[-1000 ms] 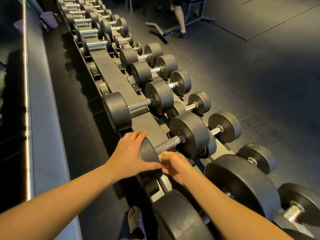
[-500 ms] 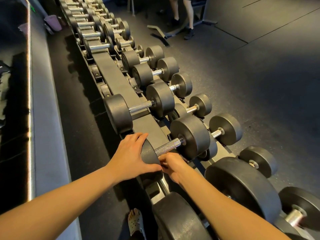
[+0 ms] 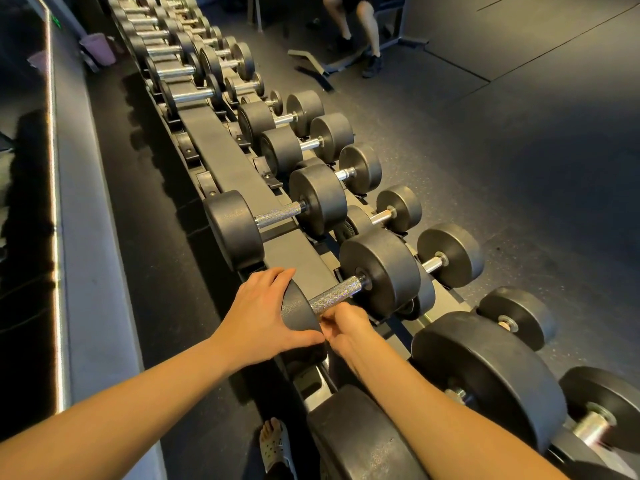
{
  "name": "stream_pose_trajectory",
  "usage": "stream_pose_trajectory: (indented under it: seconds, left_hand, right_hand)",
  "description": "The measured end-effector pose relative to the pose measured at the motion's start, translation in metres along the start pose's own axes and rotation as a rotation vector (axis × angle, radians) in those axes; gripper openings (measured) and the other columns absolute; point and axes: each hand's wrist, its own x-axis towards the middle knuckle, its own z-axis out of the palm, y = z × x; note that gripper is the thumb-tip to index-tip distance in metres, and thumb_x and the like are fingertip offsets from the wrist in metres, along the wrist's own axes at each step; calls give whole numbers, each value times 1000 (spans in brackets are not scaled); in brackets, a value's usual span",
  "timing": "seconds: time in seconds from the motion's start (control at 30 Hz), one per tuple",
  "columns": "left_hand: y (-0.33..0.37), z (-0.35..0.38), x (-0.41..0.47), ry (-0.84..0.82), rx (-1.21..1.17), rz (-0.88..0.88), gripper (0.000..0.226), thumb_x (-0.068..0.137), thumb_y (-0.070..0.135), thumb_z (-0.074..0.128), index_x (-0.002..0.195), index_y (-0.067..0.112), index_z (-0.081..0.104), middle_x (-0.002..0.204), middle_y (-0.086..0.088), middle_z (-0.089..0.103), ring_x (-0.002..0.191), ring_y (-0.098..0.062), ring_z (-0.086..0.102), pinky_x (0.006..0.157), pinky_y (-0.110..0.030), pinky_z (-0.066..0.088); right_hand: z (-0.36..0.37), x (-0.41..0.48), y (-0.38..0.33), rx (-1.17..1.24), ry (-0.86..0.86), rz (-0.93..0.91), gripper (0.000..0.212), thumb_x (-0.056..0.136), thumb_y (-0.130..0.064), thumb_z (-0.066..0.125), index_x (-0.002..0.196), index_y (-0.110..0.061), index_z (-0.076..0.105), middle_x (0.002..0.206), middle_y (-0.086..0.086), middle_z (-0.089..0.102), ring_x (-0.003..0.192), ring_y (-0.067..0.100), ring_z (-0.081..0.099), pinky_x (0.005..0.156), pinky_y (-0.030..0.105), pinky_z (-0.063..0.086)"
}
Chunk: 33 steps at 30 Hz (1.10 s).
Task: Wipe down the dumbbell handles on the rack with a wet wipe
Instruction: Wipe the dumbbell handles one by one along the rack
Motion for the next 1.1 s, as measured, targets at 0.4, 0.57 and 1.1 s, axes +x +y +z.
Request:
stream_pose_trajectory:
  seconds: [0.4, 0.57, 1.1]
  left_hand:
    - [-2, 4, 0, -6, -21, -26, 126, 57, 94, 59, 159, 27, 27, 159, 9, 33, 145, -15, 29, 123, -42, 29]
    - [-3, 3, 0, -3, 3, -14, 129, 56, 97, 57, 159, 26, 27, 159, 8, 33, 145, -15, 30, 121, -39, 28]
    - [3, 0, 0, -30, -1, -36, 120, 63, 88, 67, 159, 28, 26, 161, 9, 31, 146, -15, 28, 123, -43, 30]
  right_hand:
    - [-12, -5, -8, 251, 121, -56, 15, 93, 12, 58, 97, 2, 69, 96, 22, 73, 88, 32, 74, 61, 36, 61]
    - [-14, -26, 1, -288, -31, -257, 11, 91, 8, 62, 95, 0, 70, 71, 9, 67, 64, 19, 63, 56, 27, 55]
    - [-7, -6, -19, -1321, -163, -1028, 17, 100, -19, 58, 108, -13, 73, 105, 2, 65, 96, 15, 62, 89, 35, 53]
